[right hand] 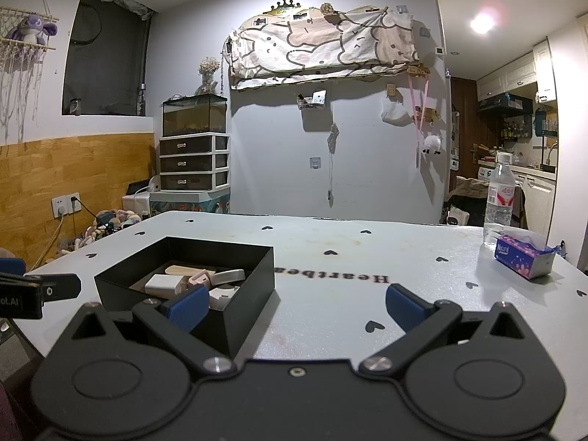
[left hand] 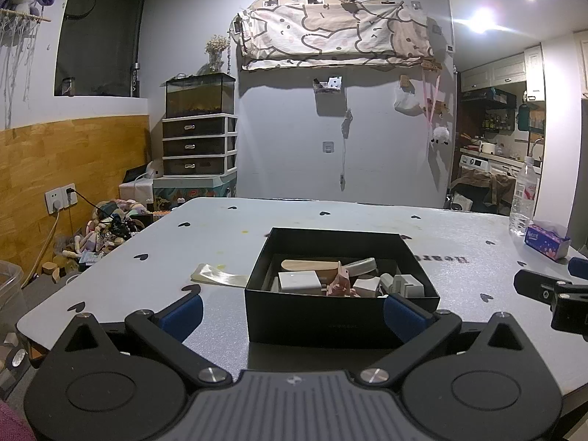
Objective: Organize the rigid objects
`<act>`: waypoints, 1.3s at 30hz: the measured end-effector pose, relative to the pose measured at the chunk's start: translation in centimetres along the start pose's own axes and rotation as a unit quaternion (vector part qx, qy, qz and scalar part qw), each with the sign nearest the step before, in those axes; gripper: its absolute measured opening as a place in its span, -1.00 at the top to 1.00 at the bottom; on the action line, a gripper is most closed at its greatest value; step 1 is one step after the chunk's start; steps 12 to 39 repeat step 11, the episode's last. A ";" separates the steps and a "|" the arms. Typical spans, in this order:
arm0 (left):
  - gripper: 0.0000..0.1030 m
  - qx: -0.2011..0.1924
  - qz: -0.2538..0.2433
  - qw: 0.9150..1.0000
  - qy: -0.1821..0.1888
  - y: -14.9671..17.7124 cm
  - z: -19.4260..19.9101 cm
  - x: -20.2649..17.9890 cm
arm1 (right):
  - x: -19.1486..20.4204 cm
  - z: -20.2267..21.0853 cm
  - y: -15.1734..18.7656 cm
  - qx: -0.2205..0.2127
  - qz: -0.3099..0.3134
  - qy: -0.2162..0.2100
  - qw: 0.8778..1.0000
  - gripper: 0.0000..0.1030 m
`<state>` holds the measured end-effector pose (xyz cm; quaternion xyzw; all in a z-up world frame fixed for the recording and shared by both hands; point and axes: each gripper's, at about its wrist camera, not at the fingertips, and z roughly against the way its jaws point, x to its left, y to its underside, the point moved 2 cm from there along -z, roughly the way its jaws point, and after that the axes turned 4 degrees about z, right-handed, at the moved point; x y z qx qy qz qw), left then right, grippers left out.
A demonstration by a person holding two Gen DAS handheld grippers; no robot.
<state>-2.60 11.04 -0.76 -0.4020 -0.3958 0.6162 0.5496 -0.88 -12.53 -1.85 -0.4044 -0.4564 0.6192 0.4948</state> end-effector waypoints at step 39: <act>-1.00 0.000 0.001 1.000 -0.001 0.0 0.0 0.0 | -0.1 0.1 0.0 0.000 -0.001 0.001 1.000 -1.00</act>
